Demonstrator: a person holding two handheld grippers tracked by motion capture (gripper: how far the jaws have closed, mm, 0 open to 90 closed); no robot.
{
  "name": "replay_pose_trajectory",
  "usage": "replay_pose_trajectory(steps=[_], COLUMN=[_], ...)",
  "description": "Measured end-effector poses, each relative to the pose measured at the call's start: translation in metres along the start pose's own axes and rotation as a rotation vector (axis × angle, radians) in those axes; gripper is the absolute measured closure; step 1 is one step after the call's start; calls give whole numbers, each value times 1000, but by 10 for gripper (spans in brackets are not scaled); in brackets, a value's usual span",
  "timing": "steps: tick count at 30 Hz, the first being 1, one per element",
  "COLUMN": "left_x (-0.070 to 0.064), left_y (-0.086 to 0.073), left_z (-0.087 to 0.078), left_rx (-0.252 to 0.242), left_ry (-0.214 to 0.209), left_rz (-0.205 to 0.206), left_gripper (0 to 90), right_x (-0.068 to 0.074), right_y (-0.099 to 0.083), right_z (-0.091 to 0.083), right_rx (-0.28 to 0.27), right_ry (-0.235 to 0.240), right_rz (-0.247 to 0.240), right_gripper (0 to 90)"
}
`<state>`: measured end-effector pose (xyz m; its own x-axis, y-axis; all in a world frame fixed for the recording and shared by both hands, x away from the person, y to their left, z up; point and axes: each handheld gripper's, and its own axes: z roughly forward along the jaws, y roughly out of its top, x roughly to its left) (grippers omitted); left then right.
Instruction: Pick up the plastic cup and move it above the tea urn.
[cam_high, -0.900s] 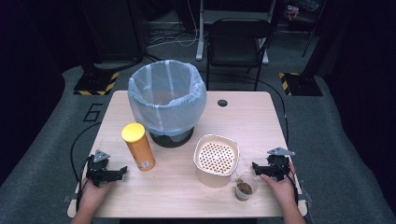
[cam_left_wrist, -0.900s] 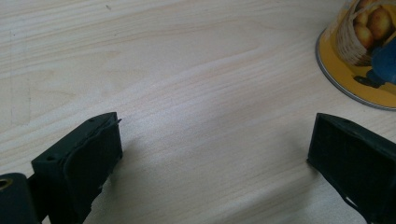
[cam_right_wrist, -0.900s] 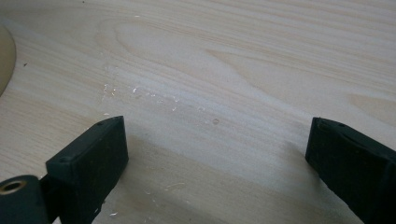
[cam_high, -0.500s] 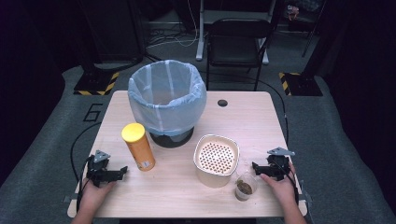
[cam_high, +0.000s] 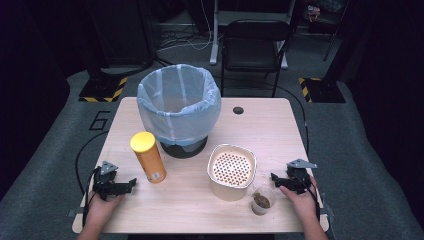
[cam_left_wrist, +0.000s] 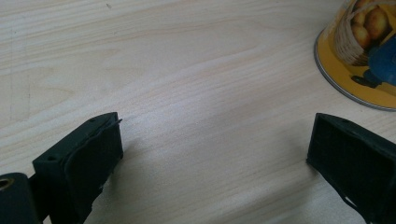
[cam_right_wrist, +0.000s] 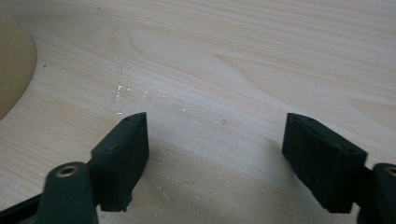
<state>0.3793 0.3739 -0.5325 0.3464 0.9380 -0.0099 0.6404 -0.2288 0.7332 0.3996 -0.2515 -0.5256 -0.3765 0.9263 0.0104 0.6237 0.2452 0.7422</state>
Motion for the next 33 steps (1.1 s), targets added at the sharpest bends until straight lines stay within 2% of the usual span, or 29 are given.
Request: replay_pose_trajectory(steps=[2,7,10,15,17,19,25,27,33], left_x=[0,0,0,0,0,0,0,1,0], left_y=[0,0,0,0,0,0,0,1,1], left_z=[0,0,0,0,0,0,0,0,1], left_rx=[-1,0,0,0,0,-1,0,12,-2], left_ry=[-3,-3,-3,-2,-2,-2,-3,-2,0], left_rz=[-4,-3,-3,-4,-4,-4,-4,8,0], left_gripper=[30,30,30,30,30,30,30,30,29], right_x=[1,5,9,16,17,20,25,28,39], right_y=[1,4,9,18,19,21,22,22,21], right_z=[-3,-11,-21,-41,-44,-53,-67,-75,-91], right_rx=[14,4,3,-27,-28,-41,-48,-57,-71], right_ry=[20,25,27,52,49,74,72,87,115], right_rz=[24,21,17,47,43,42,33,30,13], right_gripper=[282,284,302,302,302,302,303,301,272])
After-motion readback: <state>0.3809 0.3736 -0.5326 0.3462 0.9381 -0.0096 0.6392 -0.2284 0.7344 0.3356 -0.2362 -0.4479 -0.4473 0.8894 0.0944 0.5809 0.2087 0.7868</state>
